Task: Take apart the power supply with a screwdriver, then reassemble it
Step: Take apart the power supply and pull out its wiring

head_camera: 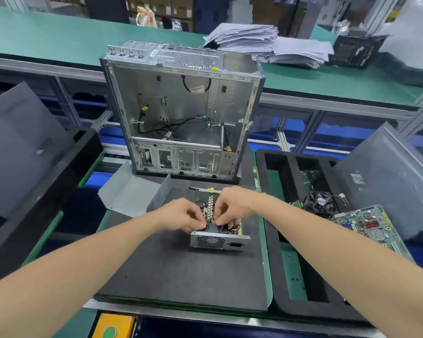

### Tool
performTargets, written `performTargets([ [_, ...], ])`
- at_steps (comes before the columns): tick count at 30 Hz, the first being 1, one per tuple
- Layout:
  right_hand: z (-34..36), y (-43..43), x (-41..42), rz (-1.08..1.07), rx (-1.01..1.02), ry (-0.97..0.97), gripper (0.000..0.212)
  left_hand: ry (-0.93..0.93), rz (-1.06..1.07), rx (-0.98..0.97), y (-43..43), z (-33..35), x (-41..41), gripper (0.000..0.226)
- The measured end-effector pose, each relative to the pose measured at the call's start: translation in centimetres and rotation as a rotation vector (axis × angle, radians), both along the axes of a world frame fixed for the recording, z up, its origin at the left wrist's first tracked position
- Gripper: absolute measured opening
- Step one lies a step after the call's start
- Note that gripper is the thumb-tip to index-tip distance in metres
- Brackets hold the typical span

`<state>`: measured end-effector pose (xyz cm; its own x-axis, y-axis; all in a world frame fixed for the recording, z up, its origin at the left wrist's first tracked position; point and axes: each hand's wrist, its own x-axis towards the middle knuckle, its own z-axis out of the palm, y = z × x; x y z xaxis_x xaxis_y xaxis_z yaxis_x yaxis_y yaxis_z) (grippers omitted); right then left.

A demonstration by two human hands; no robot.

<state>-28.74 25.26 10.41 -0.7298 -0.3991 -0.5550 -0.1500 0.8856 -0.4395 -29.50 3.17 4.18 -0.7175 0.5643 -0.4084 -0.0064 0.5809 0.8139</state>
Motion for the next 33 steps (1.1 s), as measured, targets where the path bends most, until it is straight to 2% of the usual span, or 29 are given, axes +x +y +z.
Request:
performTargets([
  [6,-0.7,0.5,0.4,-0.039,-0.01,-0.04,0.011,0.024,-0.093,-0.016,0.3,0.3,-0.4,0.006],
  [12,-1.8,0.6,1.7,-0.166,-0.145,-0.042,0.013,0.087,-0.245,-0.086,0.5,0.7,-0.7,0.011],
  [18,-2.7,1.1,1.7,-0.245,-0.229,-0.101,0.016,0.065,-0.211,-0.06,0.0,0.8,-0.6,0.008],
  [22,-3.1,1.7,1.9,-0.253,-0.286,-0.113,0.009,0.051,-0.234,-0.076,0.0,0.9,-0.6,0.015],
  [24,-2.7,2.3,2.0,-0.258,-0.302,-0.14,0.015,0.038,-0.254,-0.088,-0.1,1.1,-0.7,0.015],
  [28,-2.0,3.4,1.9,-0.288,-0.242,-0.116,0.009,0.073,-0.301,-0.131,-0.2,1.5,-1.0,0.016],
  [33,-2.5,3.7,2.7,-0.192,-0.021,-0.084,0.007,0.059,-0.364,-0.162,0.2,2.0,-1.7,0.015],
])
